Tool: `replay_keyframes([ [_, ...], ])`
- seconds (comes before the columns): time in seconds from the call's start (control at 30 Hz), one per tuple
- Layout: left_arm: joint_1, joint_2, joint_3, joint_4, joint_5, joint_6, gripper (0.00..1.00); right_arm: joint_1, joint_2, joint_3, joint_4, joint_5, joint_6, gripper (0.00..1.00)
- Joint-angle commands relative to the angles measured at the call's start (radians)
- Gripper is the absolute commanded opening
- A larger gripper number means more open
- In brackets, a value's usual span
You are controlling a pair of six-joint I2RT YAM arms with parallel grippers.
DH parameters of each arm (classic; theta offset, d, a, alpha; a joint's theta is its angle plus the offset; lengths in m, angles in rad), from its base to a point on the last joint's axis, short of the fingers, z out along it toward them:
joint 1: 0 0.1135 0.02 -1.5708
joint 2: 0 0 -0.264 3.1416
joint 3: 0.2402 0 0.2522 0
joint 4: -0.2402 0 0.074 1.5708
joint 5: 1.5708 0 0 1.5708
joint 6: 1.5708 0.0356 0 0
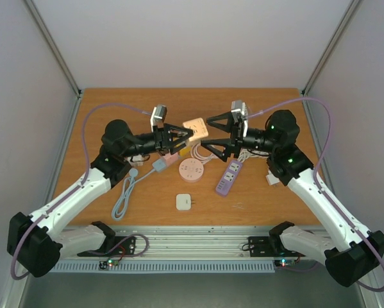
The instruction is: Insert the plug
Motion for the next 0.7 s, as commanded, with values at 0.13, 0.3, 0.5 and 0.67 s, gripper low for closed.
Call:
replay_keyframes([
  [0.13,0.003,-0.029,0.0,0.325,0.059,-0.31,0.45,-0.002,0.109,0.072,0.241,-0.218,-0.032,0.97],
  [0.3,0.002,-0.02,-0.01,0.456,0.056,-0.398,0.45,0.003,0.182,0.154,0.294,-0.321,0.03,0.94],
  [0.5,0.002,-0.015,-0.011,0.473,0.054,-0.421,0.45,0.012,0.236,0.174,0.485,-0.404,0.172,0.9],
  [0.67,0.002,-0.007,-0.011,0.483,0.054,-0.436,0.45,0.018,0.282,0.193,0.613,-0.447,0.304,0.86],
])
